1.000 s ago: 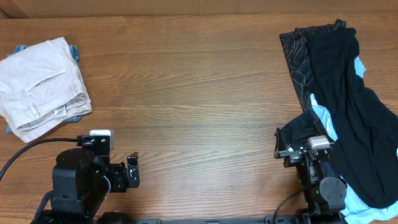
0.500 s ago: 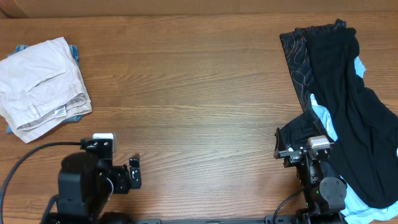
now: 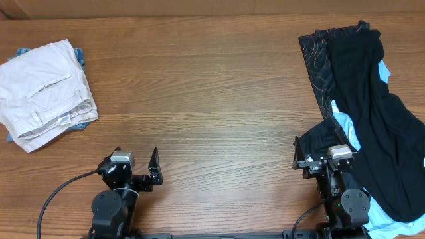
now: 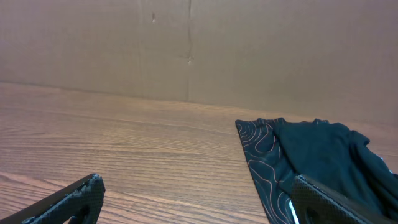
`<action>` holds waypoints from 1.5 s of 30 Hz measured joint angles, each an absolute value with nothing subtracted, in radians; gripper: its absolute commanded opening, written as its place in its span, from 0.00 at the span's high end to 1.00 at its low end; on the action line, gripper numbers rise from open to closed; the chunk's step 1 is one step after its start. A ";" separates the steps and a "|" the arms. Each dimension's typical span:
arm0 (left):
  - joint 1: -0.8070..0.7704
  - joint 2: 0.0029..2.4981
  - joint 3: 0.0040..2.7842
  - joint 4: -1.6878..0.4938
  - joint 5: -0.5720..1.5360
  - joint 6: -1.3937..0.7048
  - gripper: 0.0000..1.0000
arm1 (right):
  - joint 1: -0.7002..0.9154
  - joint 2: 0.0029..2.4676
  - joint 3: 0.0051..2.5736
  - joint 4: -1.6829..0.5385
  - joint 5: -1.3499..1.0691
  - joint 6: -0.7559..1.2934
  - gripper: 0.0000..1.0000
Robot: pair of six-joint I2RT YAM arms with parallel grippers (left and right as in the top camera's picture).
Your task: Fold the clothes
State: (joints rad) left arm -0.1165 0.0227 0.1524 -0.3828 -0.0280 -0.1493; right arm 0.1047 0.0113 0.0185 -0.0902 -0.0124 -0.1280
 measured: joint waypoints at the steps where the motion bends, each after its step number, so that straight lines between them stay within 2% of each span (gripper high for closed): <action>1: -0.117 0.020 0.128 -0.299 -0.039 -0.151 0.00 | 0.105 0.011 0.019 -0.091 -0.012 -0.128 0.00; 7: -0.117 0.015 0.043 -0.032 -0.117 -0.151 0.00 | 0.105 0.011 0.019 -0.090 -0.012 -0.128 0.00; 13: -0.115 0.015 0.009 -0.063 -0.127 -0.125 0.00 | 0.105 0.011 0.019 -0.090 -0.012 -0.128 0.00; 24: -0.032 0.015 0.009 -0.067 0.067 -0.011 0.00 | 0.105 0.011 0.019 -0.090 -0.013 -0.128 0.00; 45: -0.032 0.015 0.009 -0.067 0.076 0.003 0.00 | 0.105 0.011 0.019 -0.090 -0.012 -0.128 0.00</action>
